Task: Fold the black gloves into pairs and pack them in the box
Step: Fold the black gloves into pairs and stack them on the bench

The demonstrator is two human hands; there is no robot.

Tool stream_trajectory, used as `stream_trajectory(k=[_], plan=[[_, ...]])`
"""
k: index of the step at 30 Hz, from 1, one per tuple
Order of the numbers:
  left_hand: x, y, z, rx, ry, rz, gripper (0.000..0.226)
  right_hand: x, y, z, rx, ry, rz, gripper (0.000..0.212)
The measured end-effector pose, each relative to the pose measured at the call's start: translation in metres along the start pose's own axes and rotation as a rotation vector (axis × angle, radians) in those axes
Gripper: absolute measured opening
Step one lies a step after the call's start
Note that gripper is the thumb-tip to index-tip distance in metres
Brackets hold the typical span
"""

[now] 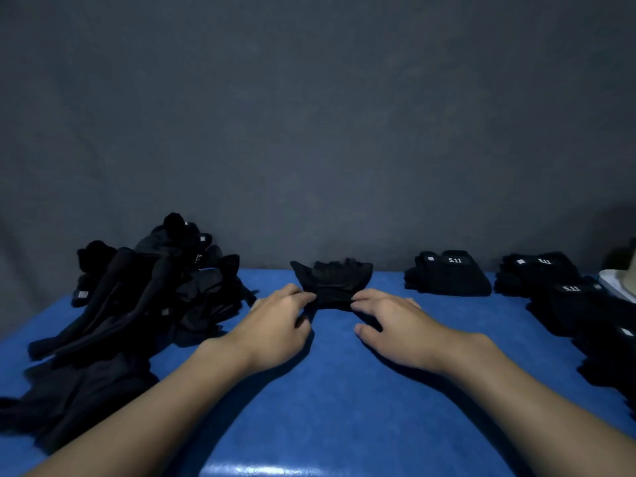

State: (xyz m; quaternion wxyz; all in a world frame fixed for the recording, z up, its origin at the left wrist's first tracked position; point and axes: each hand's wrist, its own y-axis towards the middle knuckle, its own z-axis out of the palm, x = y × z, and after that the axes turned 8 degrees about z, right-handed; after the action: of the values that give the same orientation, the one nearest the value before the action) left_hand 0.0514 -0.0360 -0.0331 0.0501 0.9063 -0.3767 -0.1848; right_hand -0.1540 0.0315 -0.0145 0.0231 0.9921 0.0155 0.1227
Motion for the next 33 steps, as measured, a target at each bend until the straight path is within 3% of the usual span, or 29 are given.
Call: stream_trajectory(k=[4,8,12,15,18,21,24,27,33], plan=[[-0.005,-0.009,-0.007,-0.038,-0.033,0.047,0.038,0.001,-0.006,-0.003,-0.033,0.097,-0.018,0.036],[-0.016,-0.028,-0.013,-0.077,-0.084,0.118,0.029,0.004,-0.022,-0.005,-0.061,0.191,-0.061,0.011],[-0.03,-0.047,-0.022,-0.212,-0.183,0.18,0.017,0.011,-0.039,-0.009,-0.103,0.311,-0.059,0.024],[-0.03,-0.051,-0.021,-0.308,-0.139,0.247,0.014,0.015,-0.044,-0.007,-0.221,0.351,-0.104,0.019],[-0.022,-0.051,-0.014,-0.197,-0.035,0.221,0.034,0.013,-0.041,0.0,-0.257,0.341,-0.117,0.006],[-0.021,-0.055,-0.011,-0.079,0.081,0.198,0.039,0.008,-0.036,0.008,-0.134,0.276,-0.121,0.018],[-0.021,-0.055,-0.009,-0.11,0.092,0.21,0.034,0.01,-0.032,0.011,-0.108,0.262,-0.107,0.024],[-0.02,-0.053,-0.009,-0.116,0.021,0.201,0.028,0.014,-0.027,0.01,-0.142,0.255,-0.1,0.006],[-0.027,-0.06,-0.011,-0.168,-0.067,0.212,0.019,0.019,-0.027,0.002,-0.076,0.347,-0.123,0.026]])
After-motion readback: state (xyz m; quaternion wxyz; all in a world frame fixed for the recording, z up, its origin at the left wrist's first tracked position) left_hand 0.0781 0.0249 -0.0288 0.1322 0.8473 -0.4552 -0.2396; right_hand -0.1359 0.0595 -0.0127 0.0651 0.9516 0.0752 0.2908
